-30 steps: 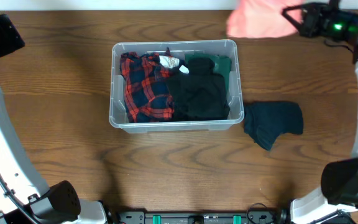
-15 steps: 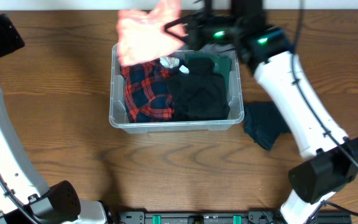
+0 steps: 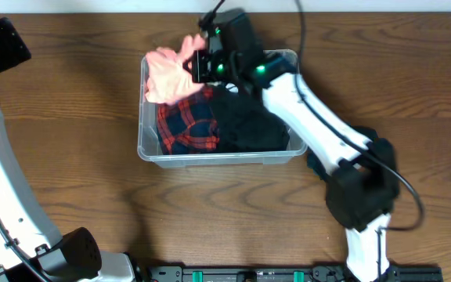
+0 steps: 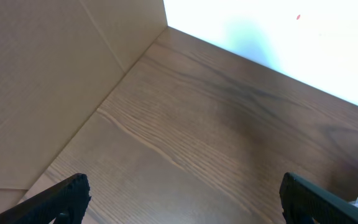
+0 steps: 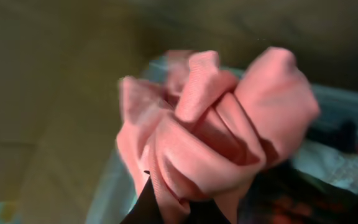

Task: Pack container
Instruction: 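Lift the pink shirt and lower it into the bin's upper left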

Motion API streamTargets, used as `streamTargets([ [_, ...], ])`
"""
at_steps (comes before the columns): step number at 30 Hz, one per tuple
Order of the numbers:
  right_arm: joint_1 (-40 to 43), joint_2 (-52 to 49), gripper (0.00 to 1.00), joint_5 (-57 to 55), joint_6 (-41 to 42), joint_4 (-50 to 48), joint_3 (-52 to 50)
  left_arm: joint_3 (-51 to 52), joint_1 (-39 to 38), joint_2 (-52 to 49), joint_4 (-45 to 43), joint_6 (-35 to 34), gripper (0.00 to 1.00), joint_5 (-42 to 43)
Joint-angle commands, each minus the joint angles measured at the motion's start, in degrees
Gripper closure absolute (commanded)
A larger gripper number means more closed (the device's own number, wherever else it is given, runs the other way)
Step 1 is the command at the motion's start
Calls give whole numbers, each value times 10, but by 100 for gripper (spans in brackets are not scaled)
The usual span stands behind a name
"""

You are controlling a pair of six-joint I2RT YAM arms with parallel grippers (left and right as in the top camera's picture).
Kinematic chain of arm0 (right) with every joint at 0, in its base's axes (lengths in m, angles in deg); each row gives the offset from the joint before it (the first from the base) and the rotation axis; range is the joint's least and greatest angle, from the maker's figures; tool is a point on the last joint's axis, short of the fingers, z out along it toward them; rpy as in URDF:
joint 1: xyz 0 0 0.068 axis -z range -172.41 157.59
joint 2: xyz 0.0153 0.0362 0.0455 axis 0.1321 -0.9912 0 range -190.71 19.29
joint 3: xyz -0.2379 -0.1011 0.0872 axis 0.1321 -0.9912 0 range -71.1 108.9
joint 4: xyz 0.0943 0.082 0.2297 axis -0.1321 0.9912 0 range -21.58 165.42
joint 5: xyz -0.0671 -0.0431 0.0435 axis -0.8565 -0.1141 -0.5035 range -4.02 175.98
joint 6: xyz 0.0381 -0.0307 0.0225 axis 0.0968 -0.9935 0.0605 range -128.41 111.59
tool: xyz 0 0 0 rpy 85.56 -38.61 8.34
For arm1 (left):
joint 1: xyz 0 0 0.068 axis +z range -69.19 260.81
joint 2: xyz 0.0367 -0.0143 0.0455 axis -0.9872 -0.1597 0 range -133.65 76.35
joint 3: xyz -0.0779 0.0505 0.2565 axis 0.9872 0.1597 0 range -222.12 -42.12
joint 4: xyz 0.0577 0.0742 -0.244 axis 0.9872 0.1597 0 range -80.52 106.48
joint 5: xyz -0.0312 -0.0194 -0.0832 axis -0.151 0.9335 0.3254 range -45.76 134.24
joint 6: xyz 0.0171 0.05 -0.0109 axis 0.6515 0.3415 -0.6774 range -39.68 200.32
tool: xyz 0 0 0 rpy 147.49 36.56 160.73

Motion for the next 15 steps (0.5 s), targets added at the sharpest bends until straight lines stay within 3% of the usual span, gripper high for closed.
streamTargets([
  [1, 0, -48, 99, -36, 19, 11, 1, 3, 2, -4, 1, 4, 2, -7],
  [4, 5, -64, 94, -68, 10, 51, 1, 3, 2, -4, 1, 4, 2, -7],
  [6, 10, -58, 79, -54, -69, 73, 1, 3, 2, -4, 1, 4, 2, -7],
  [11, 11, -11, 50, -60, -144, 102, 2, 3, 2, -4, 1, 4, 2, -7],
  [15, 22, 54, 42, -127, -175, 129, 2, 3, 2, -4, 1, 4, 2, -7],
])
